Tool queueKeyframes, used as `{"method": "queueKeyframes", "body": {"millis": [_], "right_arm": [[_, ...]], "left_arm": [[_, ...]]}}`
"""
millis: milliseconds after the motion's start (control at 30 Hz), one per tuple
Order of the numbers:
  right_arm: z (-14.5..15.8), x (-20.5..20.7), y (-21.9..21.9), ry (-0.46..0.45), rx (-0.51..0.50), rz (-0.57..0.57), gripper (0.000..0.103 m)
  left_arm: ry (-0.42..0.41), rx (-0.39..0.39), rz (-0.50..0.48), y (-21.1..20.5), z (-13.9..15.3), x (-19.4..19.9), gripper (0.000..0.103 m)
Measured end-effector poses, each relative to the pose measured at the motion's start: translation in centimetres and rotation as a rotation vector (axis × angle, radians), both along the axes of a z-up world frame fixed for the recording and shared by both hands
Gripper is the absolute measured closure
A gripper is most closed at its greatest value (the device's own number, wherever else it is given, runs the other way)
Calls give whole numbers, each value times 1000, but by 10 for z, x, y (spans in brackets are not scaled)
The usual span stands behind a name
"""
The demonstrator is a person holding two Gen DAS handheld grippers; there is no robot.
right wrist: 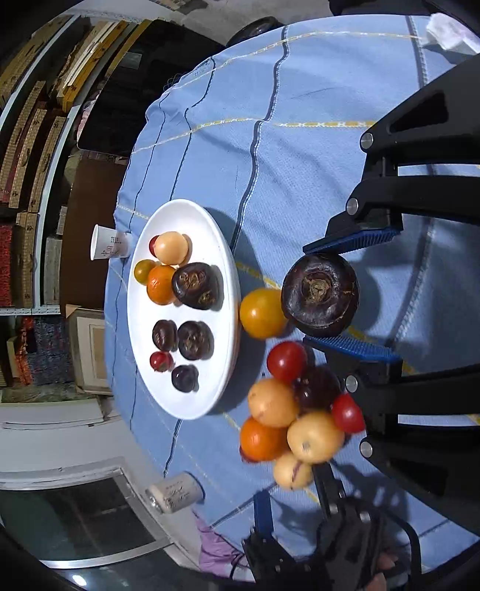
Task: Organize fruits
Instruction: 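Grasp another mangosteen with the right tool while the left tool grasps a speckled pale melon, then carry the mangosteen and melon onto the white plate and open both tools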
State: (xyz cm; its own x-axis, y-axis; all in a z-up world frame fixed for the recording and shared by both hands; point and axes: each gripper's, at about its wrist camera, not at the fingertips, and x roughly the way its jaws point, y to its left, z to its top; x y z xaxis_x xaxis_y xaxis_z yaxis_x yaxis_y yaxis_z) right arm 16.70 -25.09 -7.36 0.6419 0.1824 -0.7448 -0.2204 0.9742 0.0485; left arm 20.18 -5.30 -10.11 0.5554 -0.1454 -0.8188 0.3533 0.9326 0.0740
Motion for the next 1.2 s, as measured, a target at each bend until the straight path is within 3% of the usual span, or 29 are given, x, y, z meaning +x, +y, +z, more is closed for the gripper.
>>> {"method": "queueKeyframes", "body": {"millis": [33,100,167,267,433,567,867,1200], "right_arm": [[1,-2,-1,-1,5,-5,60],[1,-5,-3,-4,7,-19,60],[3,-9,-5,-11,12,-29,60],[9,-18,-7,-28,26,-31,60],[27,-36,-13,-79,57,-24,60],[38,-48,-24,-107,68,-37,60],[38,-52,-42,-103,72,-93,60],[70,-47,-32,-186,53,-51,60]], "left_arm": [[-2,0,-1,-1,0,1,15],[-10,-23,0,2,0,1,32],[1,-39,-19,2,1,-1,62],[-5,-30,-52,-1,2,-10,63],[-25,-145,-81,13,21,-28,63],[-47,-188,-73,26,37,-39,63],[-74,-208,-47,40,50,-50,63],[-170,-239,-68,35,99,-45,63]]}}
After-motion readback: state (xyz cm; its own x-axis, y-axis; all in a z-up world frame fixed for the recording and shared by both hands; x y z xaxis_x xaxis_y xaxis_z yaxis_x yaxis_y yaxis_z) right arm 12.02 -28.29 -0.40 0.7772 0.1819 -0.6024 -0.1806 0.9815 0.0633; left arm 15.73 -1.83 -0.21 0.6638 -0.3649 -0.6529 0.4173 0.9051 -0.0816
